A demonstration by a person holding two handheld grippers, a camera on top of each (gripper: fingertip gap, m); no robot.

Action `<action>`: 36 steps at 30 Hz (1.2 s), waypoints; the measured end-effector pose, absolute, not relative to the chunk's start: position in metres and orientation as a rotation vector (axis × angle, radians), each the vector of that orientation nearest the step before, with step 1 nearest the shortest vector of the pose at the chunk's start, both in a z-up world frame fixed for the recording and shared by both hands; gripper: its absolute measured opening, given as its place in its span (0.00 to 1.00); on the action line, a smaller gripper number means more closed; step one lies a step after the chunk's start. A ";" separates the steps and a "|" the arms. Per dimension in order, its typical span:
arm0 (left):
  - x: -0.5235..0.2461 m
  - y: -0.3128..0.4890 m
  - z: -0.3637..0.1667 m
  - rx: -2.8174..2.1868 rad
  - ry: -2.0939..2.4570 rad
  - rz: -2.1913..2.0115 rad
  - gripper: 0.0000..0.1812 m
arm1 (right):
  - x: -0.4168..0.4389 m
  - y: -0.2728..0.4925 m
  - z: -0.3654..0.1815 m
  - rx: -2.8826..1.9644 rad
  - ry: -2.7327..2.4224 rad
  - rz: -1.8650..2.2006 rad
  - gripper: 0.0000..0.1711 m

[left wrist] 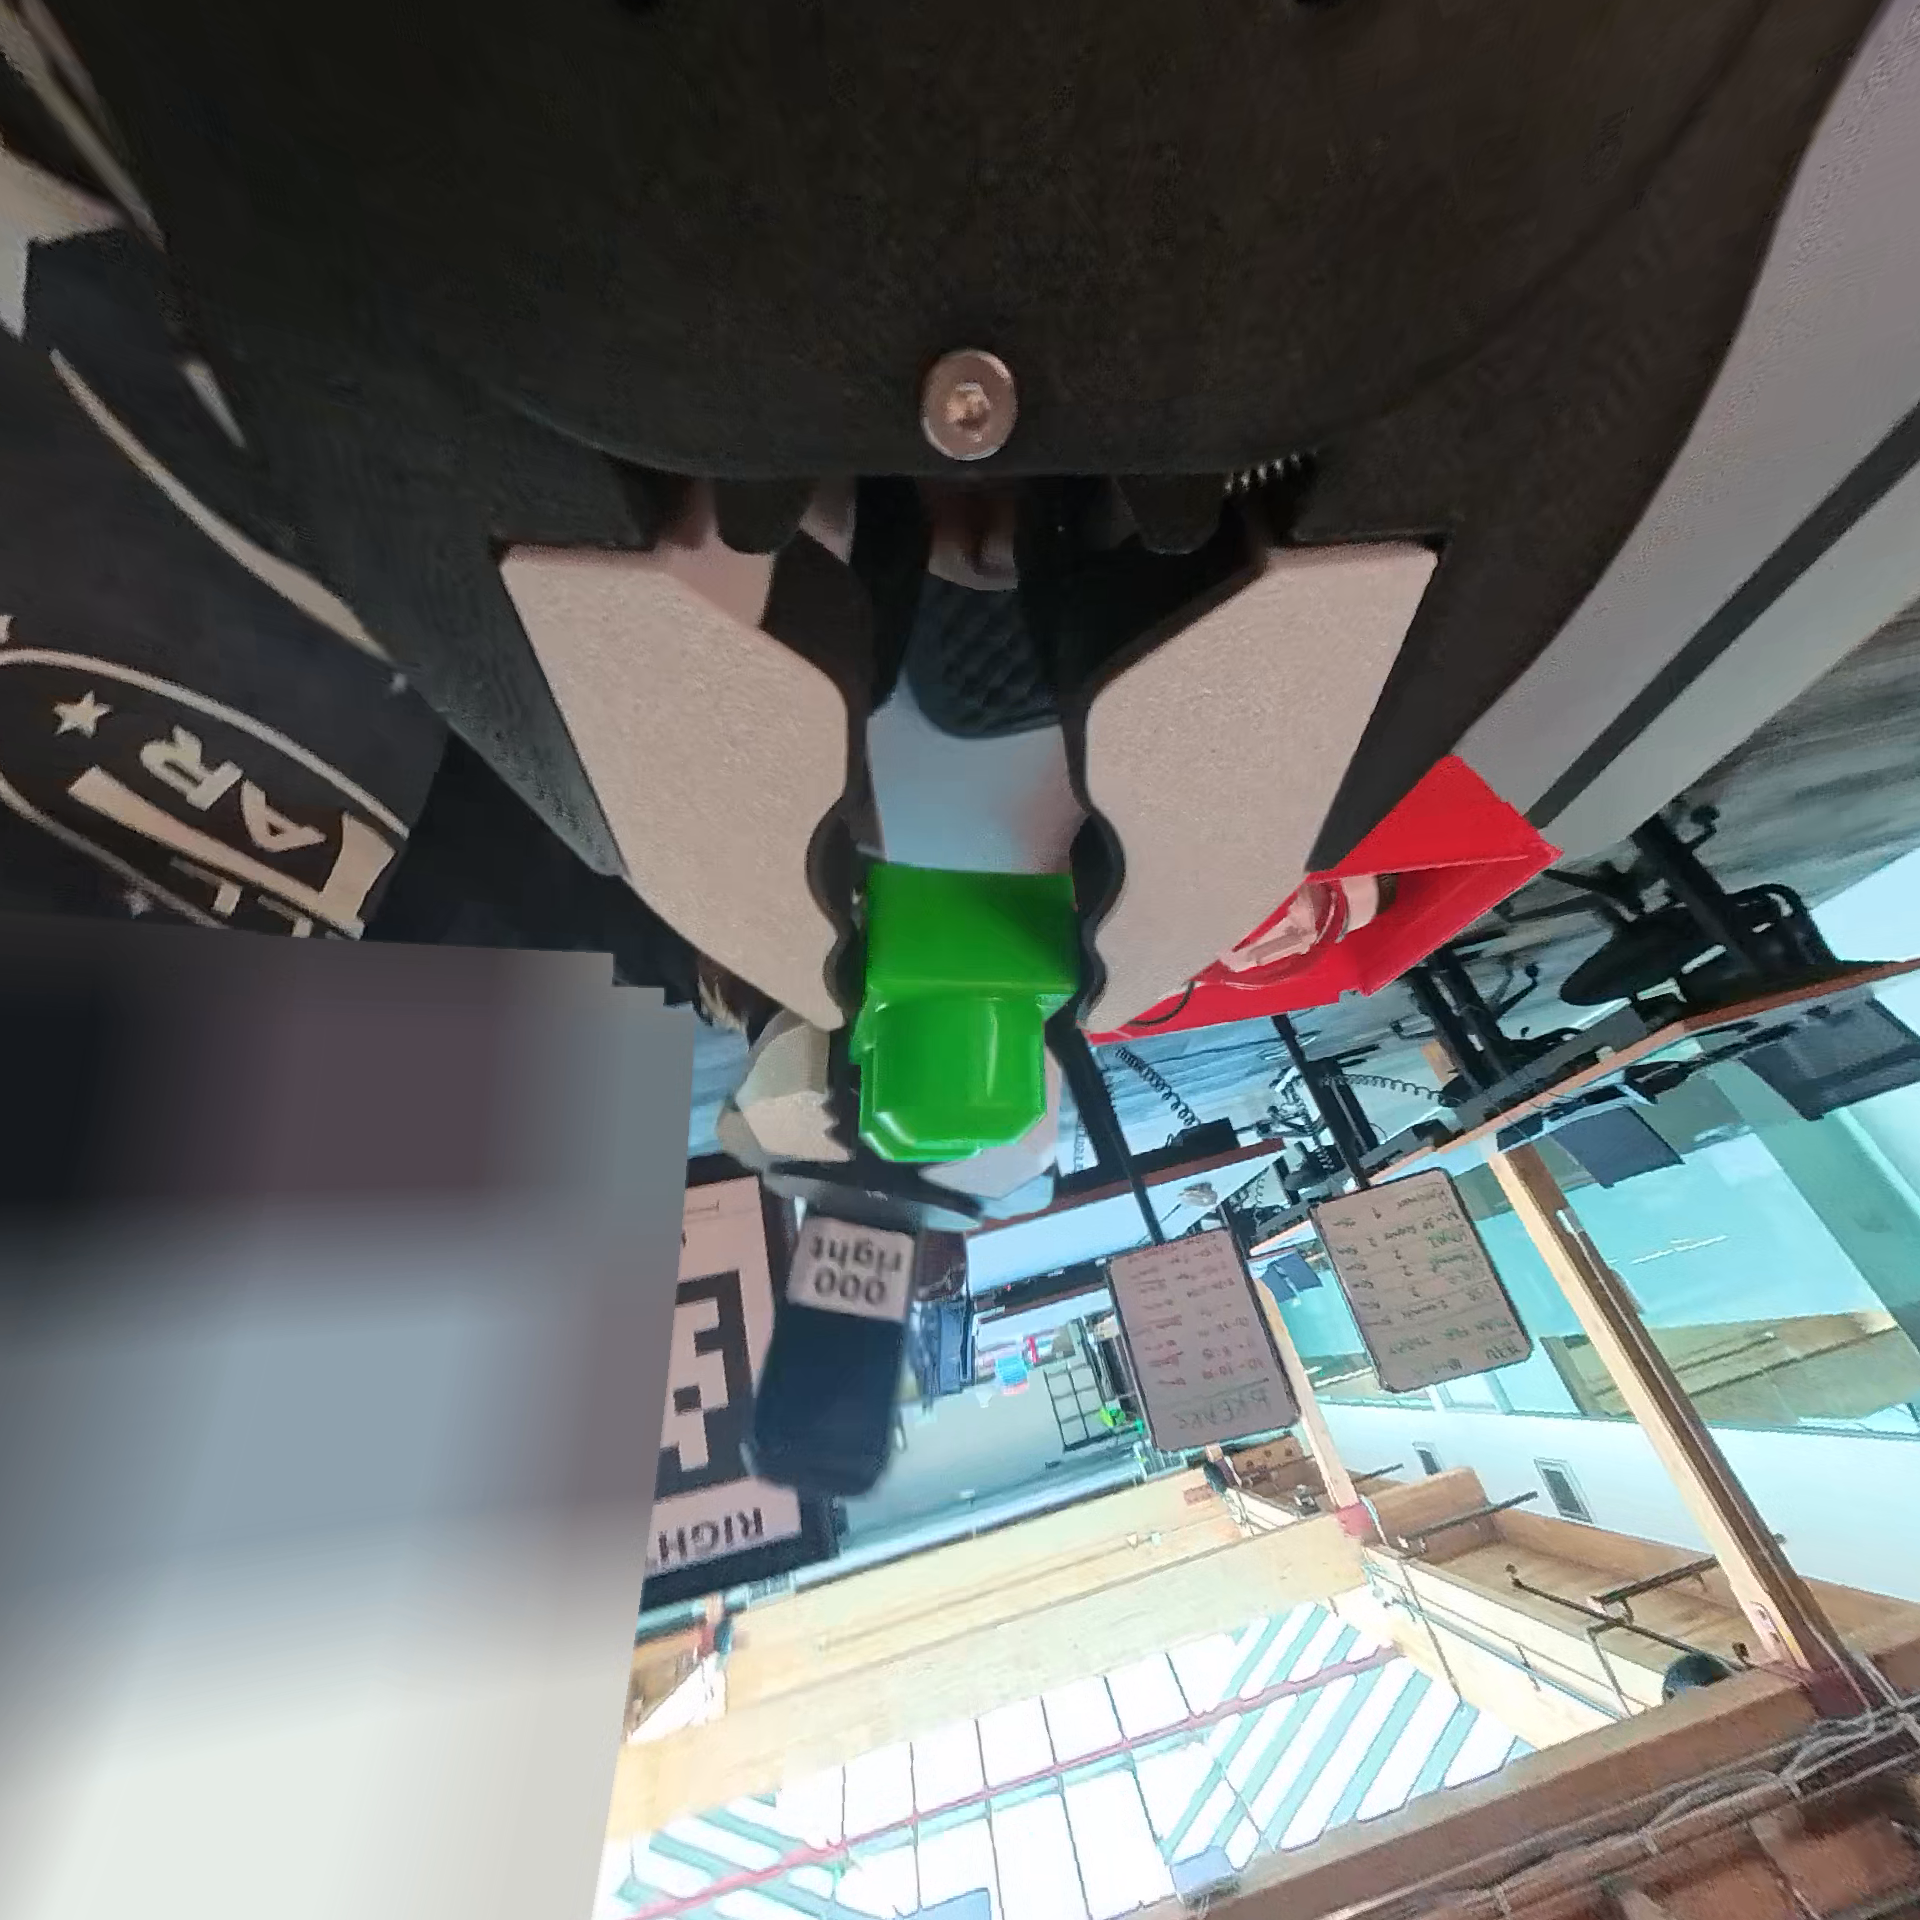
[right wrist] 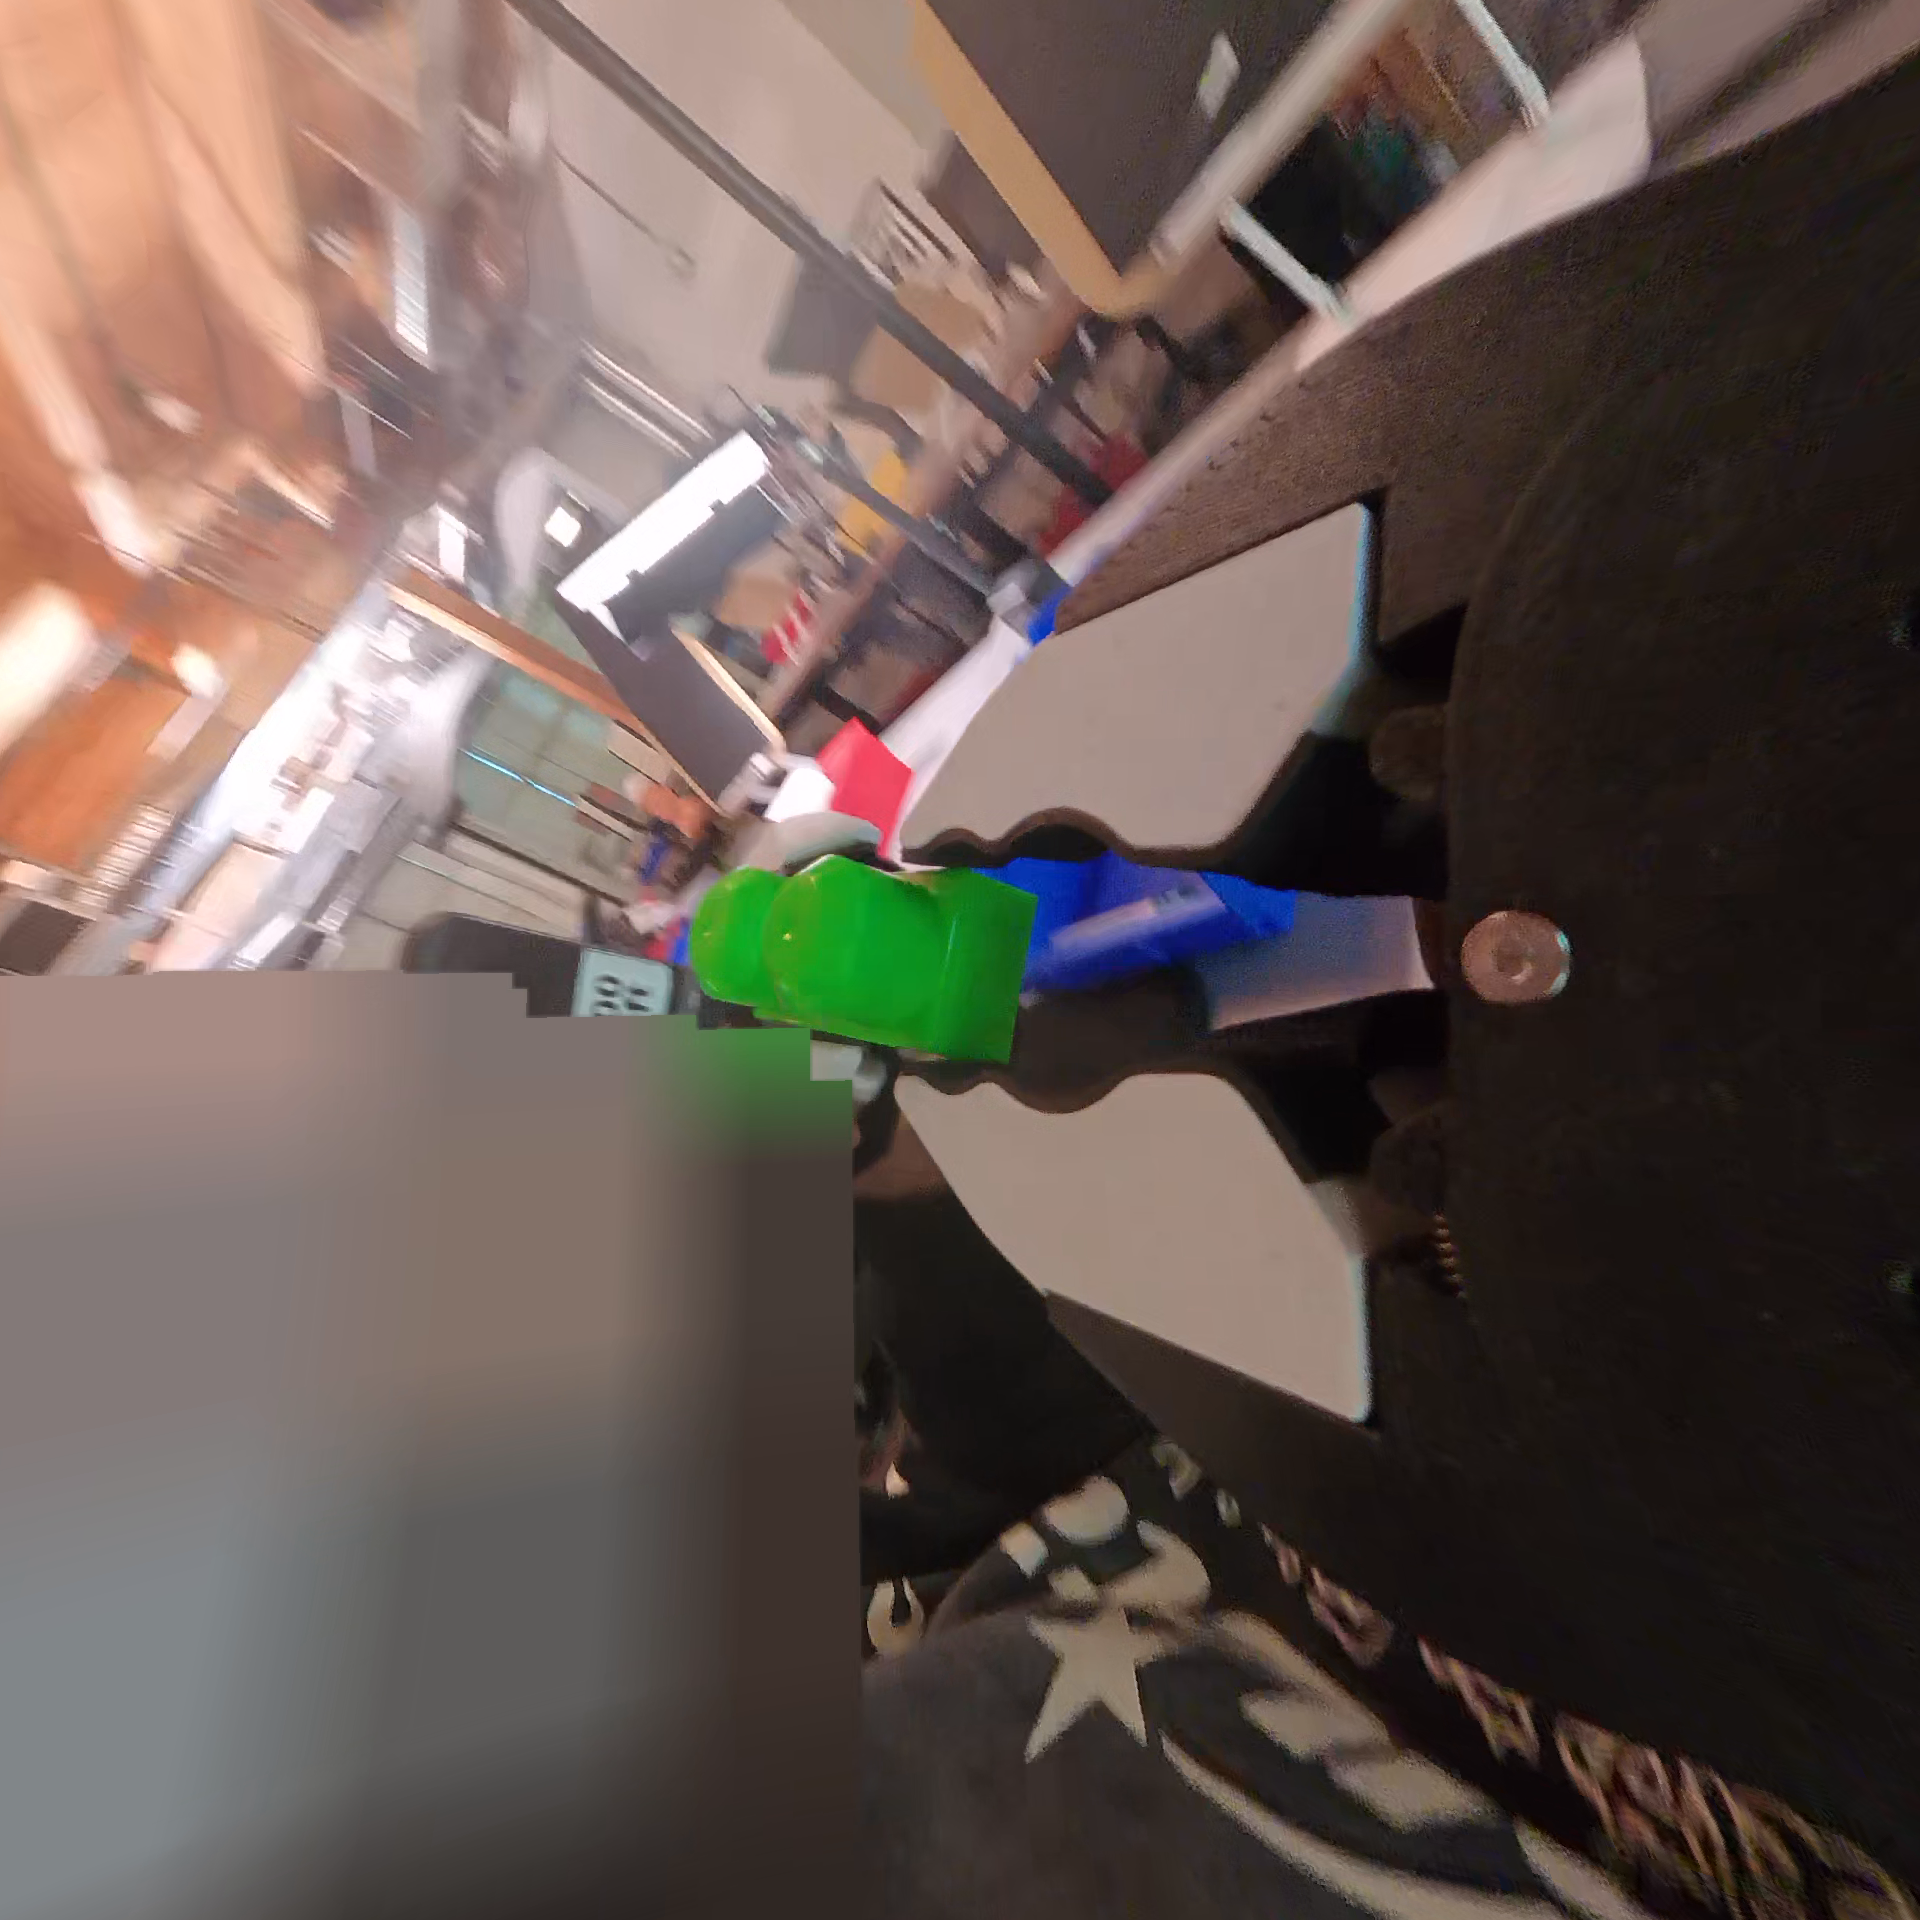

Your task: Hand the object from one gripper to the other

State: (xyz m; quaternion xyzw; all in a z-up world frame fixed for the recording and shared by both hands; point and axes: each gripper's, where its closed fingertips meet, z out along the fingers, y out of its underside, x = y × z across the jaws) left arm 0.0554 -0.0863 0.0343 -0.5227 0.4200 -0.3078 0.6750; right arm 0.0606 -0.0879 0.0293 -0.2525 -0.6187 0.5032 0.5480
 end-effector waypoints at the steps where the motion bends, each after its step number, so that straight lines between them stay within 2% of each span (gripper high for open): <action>1: 0.054 -0.085 0.039 -1.172 0.905 -0.727 0.21 | 0.063 -0.088 0.036 -0.518 -1.405 1.144 0.24; 3: 0.051 -0.083 0.045 -1.188 0.832 -0.815 0.20 | 0.070 -0.084 0.051 -0.335 -1.249 0.946 0.32; 7: 0.054 -0.082 0.038 -1.273 0.801 -0.987 0.20 | 0.064 -0.075 0.040 -0.135 -1.233 0.355 0.36; 11: 0.060 -0.078 0.027 -1.347 0.820 -1.011 0.20 | 0.058 -0.080 0.033 -0.046 -1.235 0.188 0.34; 14: 0.065 -0.081 0.021 -1.371 0.857 -1.027 0.20 | 0.056 -0.083 0.030 -0.021 -1.241 0.164 0.26; 18: 0.066 -0.084 0.021 -1.301 0.931 -0.949 0.23 | 0.058 -0.083 0.029 -0.081 -1.299 0.237 0.26; 20: 0.063 -0.085 0.026 -1.184 0.969 -0.809 0.34 | 0.060 -0.086 0.031 -0.164 -1.333 0.409 0.25; 22: 0.057 -0.083 0.028 -1.084 1.000 -0.602 0.38 | 0.061 -0.086 0.032 -0.299 -1.383 0.645 0.25; 25: 0.058 -0.089 0.029 -1.001 1.053 -0.458 0.38 | 0.061 -0.092 0.029 -0.434 -1.446 0.951 0.26; 28: 0.063 -0.093 0.024 -0.989 1.106 -0.421 0.32 | 0.061 -0.095 0.027 -0.490 -1.471 1.077 0.26; 30: 0.064 -0.092 0.021 -1.001 1.125 -0.411 0.24 | 0.060 -0.094 0.026 -0.519 -1.476 1.100 0.26; 34: 0.064 -0.091 0.026 -1.048 1.073 -0.521 0.23 | 0.061 -0.093 0.028 -0.498 -1.453 1.082 0.26; 35: 0.063 -0.090 0.028 -1.077 1.038 -0.576 0.23 | 0.060 -0.092 0.029 -0.459 -1.433 1.037 0.28; 36: 0.061 -0.088 0.031 -1.108 0.994 -0.641 0.23 | 0.061 -0.089 0.032 -0.399 -1.396 0.969 0.34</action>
